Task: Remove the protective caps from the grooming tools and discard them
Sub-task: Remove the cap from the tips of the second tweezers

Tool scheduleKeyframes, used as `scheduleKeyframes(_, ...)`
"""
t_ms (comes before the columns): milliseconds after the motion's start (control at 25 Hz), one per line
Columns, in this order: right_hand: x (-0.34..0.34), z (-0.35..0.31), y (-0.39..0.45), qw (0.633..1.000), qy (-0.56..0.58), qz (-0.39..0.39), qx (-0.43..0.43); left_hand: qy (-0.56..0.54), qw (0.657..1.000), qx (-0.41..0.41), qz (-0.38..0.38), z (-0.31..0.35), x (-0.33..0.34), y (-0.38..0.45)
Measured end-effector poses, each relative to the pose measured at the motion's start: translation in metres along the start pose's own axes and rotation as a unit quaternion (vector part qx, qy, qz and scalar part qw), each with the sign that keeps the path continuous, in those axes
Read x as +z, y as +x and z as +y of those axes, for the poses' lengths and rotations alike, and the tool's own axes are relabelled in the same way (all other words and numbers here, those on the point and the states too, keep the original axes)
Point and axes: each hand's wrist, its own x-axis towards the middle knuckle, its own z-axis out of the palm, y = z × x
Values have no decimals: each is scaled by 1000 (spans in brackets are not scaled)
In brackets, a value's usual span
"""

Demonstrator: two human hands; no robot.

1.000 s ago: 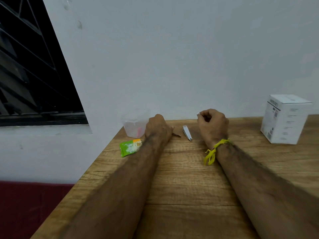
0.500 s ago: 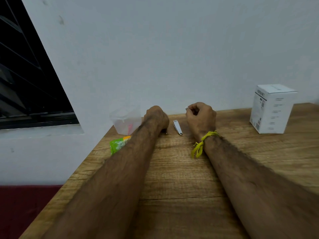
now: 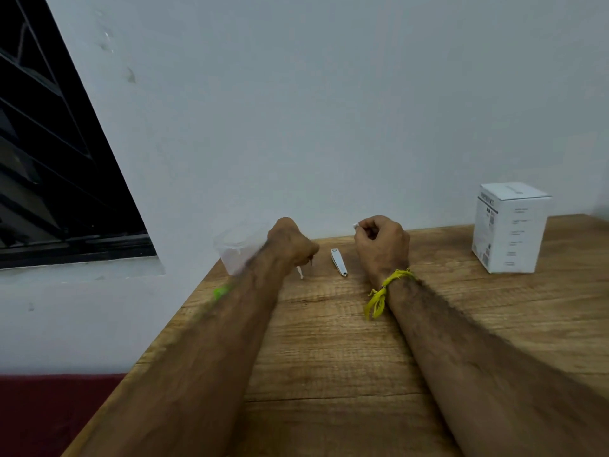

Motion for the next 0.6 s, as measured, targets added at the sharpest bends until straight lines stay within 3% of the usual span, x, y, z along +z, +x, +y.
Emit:
scheduleKeyframes(200,-2,-4,-3,1000,11,5,1,-192,974,-70,-97,-25,-14,-19)
scheduleKeyframes(440,-5,-17,-15,999,20,-11,-48,-374,923,40,-81,-47,3,-62)
scheduleKeyframes(600,1,-25,-27,995,25,-13,-91,-474,868,89,-116,-55,14,-70)
